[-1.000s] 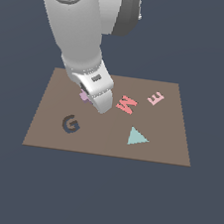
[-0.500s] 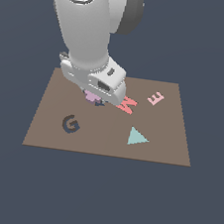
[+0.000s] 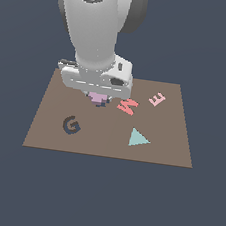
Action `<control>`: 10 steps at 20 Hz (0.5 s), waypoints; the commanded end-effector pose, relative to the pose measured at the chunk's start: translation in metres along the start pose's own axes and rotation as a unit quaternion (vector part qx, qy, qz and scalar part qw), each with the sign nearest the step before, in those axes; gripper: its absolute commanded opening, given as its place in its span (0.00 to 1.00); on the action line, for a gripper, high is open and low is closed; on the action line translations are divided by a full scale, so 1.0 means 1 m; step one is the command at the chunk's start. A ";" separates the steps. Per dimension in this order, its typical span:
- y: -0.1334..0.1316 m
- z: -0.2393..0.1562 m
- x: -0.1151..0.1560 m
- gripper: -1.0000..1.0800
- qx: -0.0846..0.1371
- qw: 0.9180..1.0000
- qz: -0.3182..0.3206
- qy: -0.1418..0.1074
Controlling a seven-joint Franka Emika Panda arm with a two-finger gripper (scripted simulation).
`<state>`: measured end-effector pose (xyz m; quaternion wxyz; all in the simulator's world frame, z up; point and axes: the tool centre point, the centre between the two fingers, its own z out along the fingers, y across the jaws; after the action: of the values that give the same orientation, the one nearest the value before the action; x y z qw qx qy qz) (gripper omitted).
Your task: Insert a designated object into the corresponding slot on a board.
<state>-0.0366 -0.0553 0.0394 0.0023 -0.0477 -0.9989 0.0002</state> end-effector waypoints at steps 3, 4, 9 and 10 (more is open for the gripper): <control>0.004 -0.001 0.000 0.00 0.000 0.999 -0.051 -0.001; 0.004 -0.001 0.001 0.00 0.000 0.998 -0.060 -0.002; 0.007 -0.001 0.001 0.00 0.000 0.996 -0.092 -0.002; 0.007 -0.001 0.001 0.00 0.000 0.995 -0.096 -0.002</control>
<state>-0.0371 -0.0488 0.0403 0.0003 0.0401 -0.9992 -0.0003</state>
